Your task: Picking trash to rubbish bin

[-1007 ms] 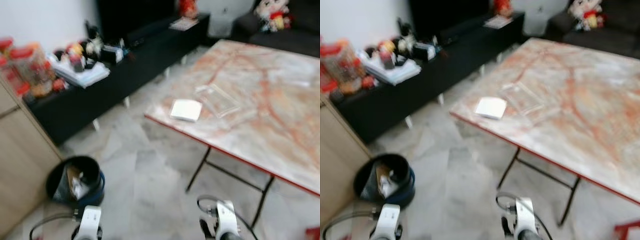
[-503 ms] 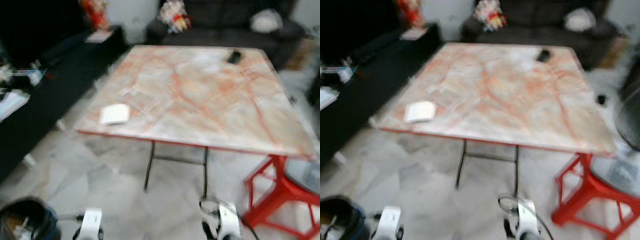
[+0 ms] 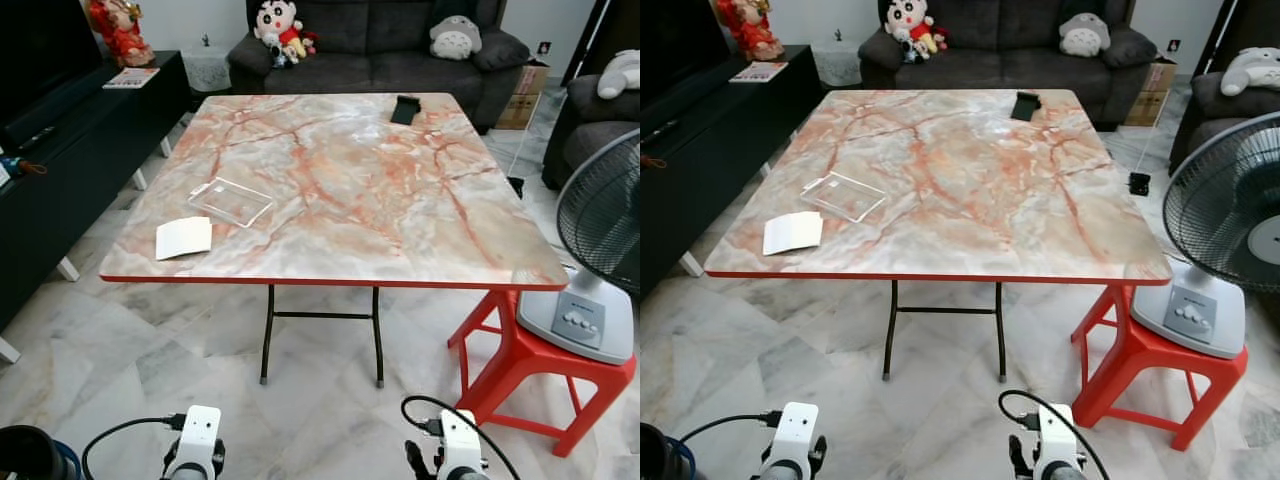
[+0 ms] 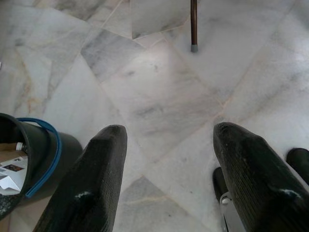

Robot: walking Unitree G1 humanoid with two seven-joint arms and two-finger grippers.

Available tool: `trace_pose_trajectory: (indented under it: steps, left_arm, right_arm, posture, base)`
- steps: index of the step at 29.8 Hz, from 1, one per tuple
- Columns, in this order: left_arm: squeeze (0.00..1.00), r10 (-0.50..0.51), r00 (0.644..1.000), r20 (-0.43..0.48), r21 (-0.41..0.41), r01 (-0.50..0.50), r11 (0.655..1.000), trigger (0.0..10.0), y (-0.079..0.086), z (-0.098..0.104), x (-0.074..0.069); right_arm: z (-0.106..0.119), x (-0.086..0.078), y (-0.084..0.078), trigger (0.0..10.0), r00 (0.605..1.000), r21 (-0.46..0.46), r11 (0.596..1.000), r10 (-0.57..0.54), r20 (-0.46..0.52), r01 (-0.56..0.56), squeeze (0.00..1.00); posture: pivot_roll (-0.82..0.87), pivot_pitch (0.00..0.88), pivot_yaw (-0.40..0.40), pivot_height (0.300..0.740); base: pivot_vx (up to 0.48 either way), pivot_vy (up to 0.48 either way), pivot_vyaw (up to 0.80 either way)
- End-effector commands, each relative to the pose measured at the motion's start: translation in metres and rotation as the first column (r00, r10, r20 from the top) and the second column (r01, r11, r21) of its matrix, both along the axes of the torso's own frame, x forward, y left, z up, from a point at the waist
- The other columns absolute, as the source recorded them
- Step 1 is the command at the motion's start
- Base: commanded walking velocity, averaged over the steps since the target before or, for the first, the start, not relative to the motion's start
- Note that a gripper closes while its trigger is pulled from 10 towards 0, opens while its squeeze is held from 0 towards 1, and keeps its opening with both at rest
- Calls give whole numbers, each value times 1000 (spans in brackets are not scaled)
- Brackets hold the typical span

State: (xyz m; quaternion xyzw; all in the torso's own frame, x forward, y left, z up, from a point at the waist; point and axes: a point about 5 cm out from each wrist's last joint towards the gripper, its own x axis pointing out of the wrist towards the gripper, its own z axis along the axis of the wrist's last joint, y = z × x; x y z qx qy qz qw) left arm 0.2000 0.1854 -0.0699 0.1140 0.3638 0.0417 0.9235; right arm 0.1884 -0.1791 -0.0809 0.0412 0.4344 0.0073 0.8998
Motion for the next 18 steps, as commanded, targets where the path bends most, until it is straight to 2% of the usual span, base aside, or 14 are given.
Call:
trace_pose_trajectory:
  steps: [1,18]
  left_arm:
    - [0,-16,1000,11,2,16,1000,10000,-2,2,4]
    - [0,1,1000,7,5,-1,1000,10000,0,0,0]
  right_arm:
    - [3,5,1,10000,1000,3,1000,6,23,-6,0]
    - [4,8,2,10000,999,2,1000,18,35,-18,0]
  posture:
    - [11,0,19,740]
    - [16,0,14,740]
  base:
    - [0,0,0]
    - [0,0,0]
